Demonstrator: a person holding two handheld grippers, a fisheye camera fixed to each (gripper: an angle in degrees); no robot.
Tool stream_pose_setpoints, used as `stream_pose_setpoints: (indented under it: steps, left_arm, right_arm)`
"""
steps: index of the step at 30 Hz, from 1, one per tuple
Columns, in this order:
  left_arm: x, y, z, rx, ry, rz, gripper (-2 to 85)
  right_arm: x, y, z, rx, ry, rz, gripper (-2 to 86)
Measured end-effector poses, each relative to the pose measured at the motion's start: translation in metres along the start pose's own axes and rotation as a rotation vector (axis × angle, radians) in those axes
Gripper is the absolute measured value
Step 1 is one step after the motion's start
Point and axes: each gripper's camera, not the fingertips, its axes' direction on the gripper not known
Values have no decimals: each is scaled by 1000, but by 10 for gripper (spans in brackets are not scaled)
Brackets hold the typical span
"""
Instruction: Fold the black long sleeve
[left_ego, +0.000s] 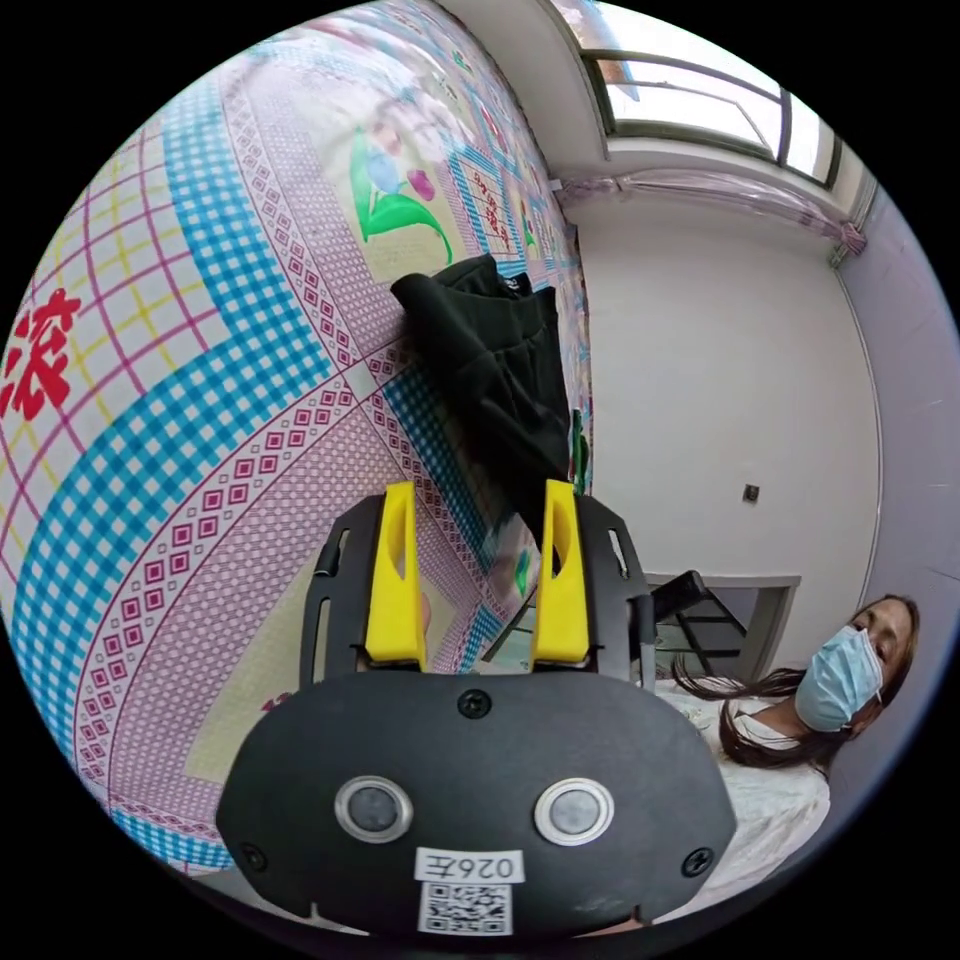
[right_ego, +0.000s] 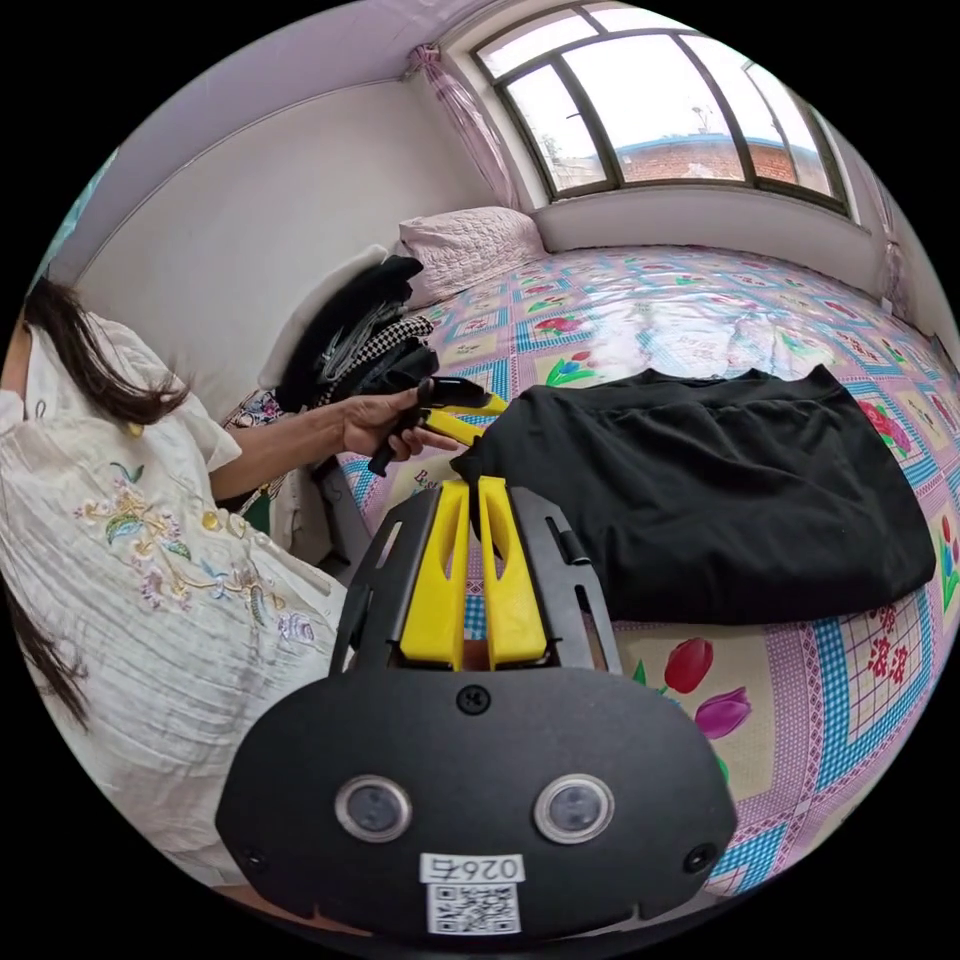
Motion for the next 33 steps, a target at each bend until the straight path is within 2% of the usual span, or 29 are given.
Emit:
stream_pose_setpoints:
  steps: [3, 7, 11, 17, 20, 21, 23, 33]
  left_arm:
    - [-3, -19, 0, 7, 83, -14, 205]
    - [-7, -31, -23, 132, 192, -18, 241]
    - [-19, -33, -34, 158, 203, -48, 237]
    - [-21, -61, -35, 136, 188, -54, 198]
    - [-23, -80, -32, 92, 125, -66, 132]
    - [-25, -83, -32, 82, 87, -87, 86]
    - [-31, -84, -32, 78, 105, -106, 49]
    - [-57, -41, -31, 42, 284, -149, 33]
  right_arm:
    - [-1, -10, -19, 2, -15, -7, -16]
    - [0, -17, -39, 2, -27, 28, -15]
    - [3, -22, -59, 24, -51, 75, -15]
    - [-1, -38, -90, 34, -55, 87, -15]
    - [-5, -46, -107, 32, -47, 91, -15]
    - [-5, -47, -111, 33, -47, 93, -15]
    - [-8, -52, -123, 28, -44, 103, -15]
    - [-21, -38, -148, -115, -97, 158, -15]
